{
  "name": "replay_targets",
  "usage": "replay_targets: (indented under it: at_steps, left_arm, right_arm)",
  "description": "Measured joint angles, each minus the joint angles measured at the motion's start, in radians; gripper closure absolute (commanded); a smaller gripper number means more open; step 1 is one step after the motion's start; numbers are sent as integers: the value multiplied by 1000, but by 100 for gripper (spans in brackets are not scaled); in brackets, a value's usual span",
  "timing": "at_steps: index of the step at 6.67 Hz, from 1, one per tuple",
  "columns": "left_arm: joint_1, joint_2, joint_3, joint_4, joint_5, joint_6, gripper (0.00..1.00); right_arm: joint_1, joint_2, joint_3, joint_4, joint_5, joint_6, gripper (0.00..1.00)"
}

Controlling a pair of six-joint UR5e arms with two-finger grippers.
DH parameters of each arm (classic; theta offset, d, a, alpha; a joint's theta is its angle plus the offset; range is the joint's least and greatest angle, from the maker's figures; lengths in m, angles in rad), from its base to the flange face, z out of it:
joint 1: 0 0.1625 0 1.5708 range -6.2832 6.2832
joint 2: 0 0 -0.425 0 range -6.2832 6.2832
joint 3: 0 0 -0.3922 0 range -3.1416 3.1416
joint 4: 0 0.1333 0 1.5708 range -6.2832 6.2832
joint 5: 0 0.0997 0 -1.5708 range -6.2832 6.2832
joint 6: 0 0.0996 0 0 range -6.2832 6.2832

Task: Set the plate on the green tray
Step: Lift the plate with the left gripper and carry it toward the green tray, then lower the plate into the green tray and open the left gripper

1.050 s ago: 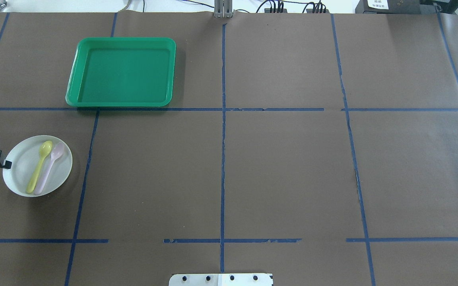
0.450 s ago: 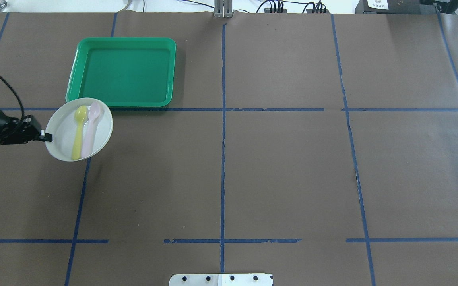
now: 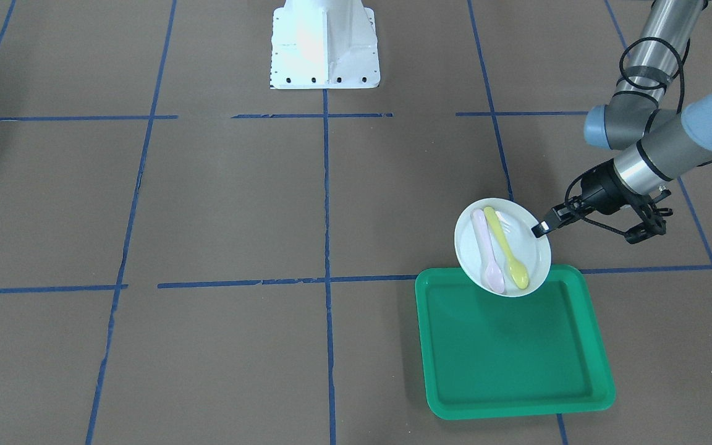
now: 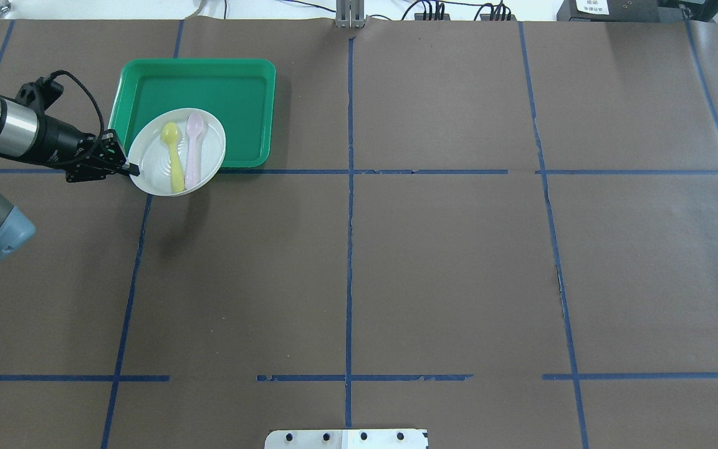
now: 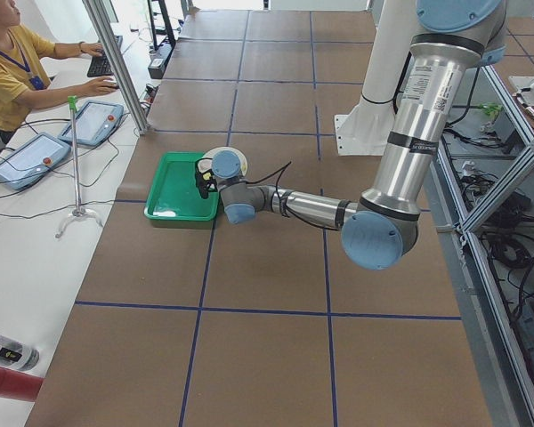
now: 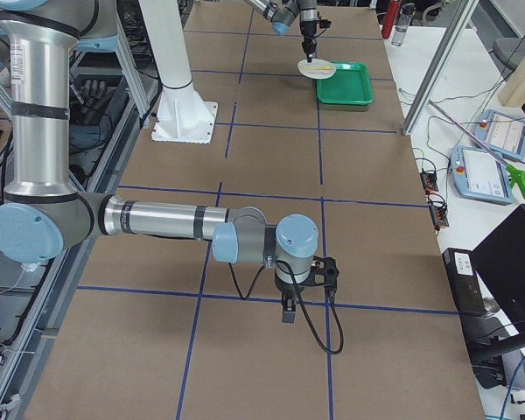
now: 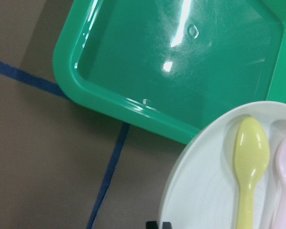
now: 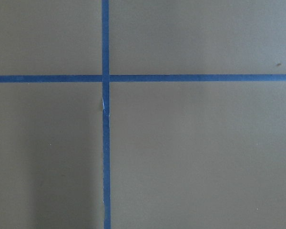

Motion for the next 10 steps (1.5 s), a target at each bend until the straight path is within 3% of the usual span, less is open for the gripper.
replay_targets:
  at_steps: [4,7,8,9,10]
  left_arm:
    - [-58,-185,181,222,60,205,100]
    - [-78,-280,313,230,76,267,100]
    - [-79,-300,339,225,86,269,44]
    - [-80,-307,350,210,91,270,10]
    - [-81,-306,353,192,94,270,9]
  right_arm:
    - [0,0,0,0,-1,0,0]
    - [0,0,0,0,-1,0,0]
    - [0,0,0,0,-1,0,0]
    - [0,0,0,0,0,0,0]
    - [0,0,0,0,-1,0,0]
